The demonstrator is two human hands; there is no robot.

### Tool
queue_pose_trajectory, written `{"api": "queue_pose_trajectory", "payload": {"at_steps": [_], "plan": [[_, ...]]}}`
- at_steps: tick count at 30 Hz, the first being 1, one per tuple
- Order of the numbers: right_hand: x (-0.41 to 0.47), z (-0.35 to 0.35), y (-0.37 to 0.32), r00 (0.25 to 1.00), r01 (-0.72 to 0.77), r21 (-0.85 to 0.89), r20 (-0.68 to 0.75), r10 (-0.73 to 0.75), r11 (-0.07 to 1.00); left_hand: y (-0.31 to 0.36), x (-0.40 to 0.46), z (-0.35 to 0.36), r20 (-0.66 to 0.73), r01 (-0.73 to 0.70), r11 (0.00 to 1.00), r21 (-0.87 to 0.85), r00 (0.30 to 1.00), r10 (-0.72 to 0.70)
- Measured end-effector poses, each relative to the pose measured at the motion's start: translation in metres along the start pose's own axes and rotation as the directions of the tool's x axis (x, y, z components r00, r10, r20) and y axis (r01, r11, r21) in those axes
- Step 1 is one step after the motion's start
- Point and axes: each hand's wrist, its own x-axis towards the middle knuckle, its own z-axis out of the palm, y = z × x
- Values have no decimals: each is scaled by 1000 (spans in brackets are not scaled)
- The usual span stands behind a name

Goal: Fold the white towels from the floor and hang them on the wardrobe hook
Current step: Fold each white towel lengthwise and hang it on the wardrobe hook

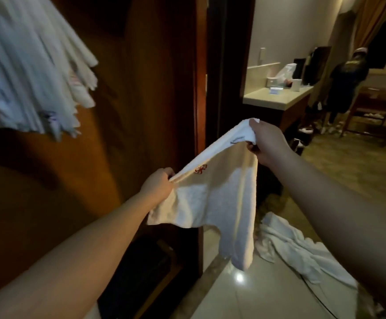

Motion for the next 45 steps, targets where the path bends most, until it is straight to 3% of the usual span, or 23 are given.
{"api": "queue_pose_trajectory", "payload": {"at_steps": [5,9,14,17,19,21,23,24,27,30,32,34,37,39,43,45], "plan": [[-54,21,-1,997,49,40,50,-51,998,-58,-45,-48,-141,63,966,251,990,-28],[-73,28,-10,989,125,-106,91,-116,986,-88,-76,-83,-187,221,927,304,968,-170],[-87,33,-7,987,100,-194,146,-72,976,-113,-122,-117,-210,305,950,-72,926,-313],[-105,30,-6,992,21,-28,128,-17,999,-114,-154,-137,-263,286,905,-314,890,-372],[-109,27,-5,994,15,47,106,-20,999,-111,-173,-150,-289,254,826,-504,851,-438],[-118,16,-10,981,29,93,187,-46,995,-99,-194,-161,-273,207,712,-671,824,-497],[-122,10,-14,962,-57,191,273,3,980,-85,-216,-174,-248,118,563,-818,811,-530],[-131,6,-16,950,-40,126,313,-2,991,-78,-226,-179,-249,50,492,-869,815,-523],[-139,-16,-13,913,-67,250,405,-41,966,-60,-260,-189,-276,-125,342,-932,855,-439],[-146,-32,-9,851,-152,333,524,-49,931,-46,-290,-195,-291,-196,276,-941,886,-362],[-153,-43,-6,772,-31,235,623,-126,972,-40,-305,-197,-297,-217,235,-947,872,-390],[-160,-52,0,691,206,94,691,-213,974,-34,-318,-195,-286,-207,212,-955,836,-469],[-172,-60,16,745,482,-164,594,-304,860,-18,-334,-188,-229,-148,184,-972,776,-588],[-184,-67,24,766,572,-296,528,-368,765,-3,-343,-179,-185,-113,152,-982,744,-642],[-208,-81,34,692,674,-303,576,-434,674,21,-362,-157,-115,-26,140,-990,727,-677],[-221,-85,38,680,672,-297,609,-408,678,27,-373,-146,-87,7,133,-991,719,-690]]}}
